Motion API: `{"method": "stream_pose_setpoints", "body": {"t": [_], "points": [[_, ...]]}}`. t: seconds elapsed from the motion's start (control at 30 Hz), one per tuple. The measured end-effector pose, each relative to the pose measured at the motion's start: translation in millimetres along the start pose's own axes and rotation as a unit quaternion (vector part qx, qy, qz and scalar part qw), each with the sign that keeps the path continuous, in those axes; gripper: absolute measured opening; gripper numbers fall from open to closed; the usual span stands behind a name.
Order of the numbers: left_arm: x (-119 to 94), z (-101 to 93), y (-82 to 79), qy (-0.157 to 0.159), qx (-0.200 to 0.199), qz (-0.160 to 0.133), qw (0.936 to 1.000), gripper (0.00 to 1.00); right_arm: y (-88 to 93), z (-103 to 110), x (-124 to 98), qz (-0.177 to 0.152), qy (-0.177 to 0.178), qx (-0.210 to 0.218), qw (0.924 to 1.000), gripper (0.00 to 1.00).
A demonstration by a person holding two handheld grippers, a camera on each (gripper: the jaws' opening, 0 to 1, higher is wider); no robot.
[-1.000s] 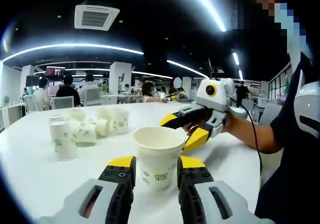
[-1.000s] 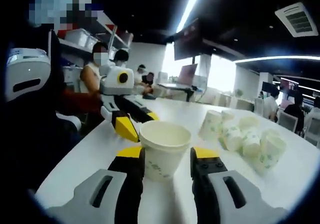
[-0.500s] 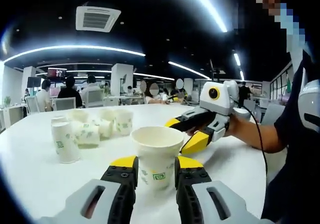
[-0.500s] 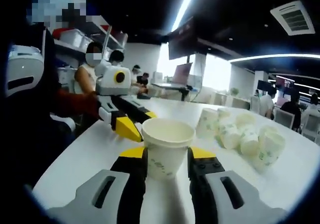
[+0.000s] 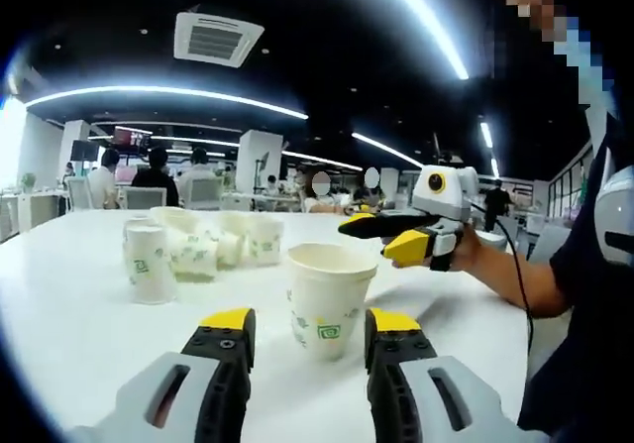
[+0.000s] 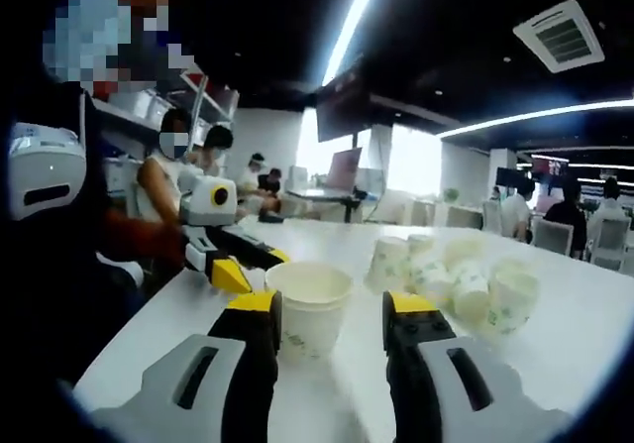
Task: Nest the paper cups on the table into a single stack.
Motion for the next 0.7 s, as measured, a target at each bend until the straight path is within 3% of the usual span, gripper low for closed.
{"method": "stream_pose_setpoints", "body": {"t": [0.2,0.4,0.63,0.7], "points": [[-15.2,8.6,-12.3,-0.022,0.009,-0.018,0.9996,0.64,-2.6,-18.0,-10.2,0.017,0.061,0.001,0.9980,0.61],[-27.4,10.4,-18.3,-0.026,0.009,-0.031,0.9991,0.80,-0.6,-43.3,-26.6,0.063,0.135,-0.002,0.9888,0.81],[-39.5,9.8,-19.3,-0.027,0.007,-0.040,0.9988,0.89,1.6,-68.9,-33.1,0.075,0.184,0.024,0.9797,1.00],[-43.1,11.5,-21.2,-0.032,0.010,-0.041,0.9986,0.92,6.7,-75.9,-34.6,0.087,0.195,0.030,0.9766,0.99]]}}
Point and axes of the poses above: the point that each gripper's makers call its tool centre point, and the gripper's own axes: x roughly forward along the fingers, z roughly to its left, y roughly out of its underside, the point moved 1 cm from there along -x, roughly backward along the fingers, and after that the axes turned 12 degrees about -x, right-handed, at the moved point
